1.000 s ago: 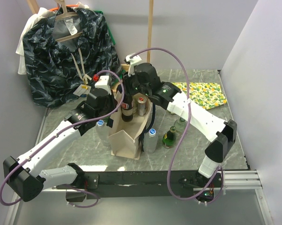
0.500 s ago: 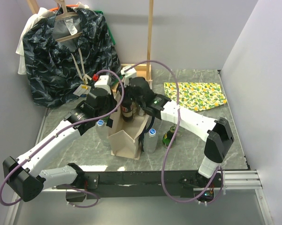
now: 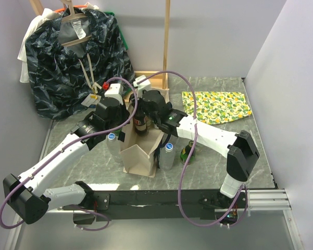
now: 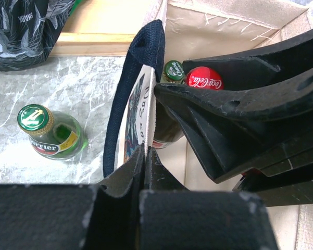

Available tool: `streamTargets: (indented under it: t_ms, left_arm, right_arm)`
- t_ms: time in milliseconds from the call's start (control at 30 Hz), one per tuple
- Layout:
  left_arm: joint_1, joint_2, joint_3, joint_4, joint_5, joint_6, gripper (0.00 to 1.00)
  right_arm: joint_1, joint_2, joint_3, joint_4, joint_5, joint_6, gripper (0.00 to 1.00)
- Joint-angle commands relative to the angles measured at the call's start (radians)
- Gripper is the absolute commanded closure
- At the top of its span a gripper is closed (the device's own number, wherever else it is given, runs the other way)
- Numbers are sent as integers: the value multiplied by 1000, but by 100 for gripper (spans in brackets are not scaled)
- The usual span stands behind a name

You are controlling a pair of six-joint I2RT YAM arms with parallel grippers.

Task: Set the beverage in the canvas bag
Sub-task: Place the drink in the canvas bag.

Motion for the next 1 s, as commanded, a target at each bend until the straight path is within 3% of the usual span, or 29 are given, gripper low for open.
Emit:
streamTargets:
  t_ms: [0,967]
  left_arm:
    - [3,-16,44,-4,-17,8,99]
    - [3,-14,29,2,-22,13,99]
  right_arm:
    - [10,-72,19,235,48,-11,100]
    - [8,-45,-40,200,34,40,100]
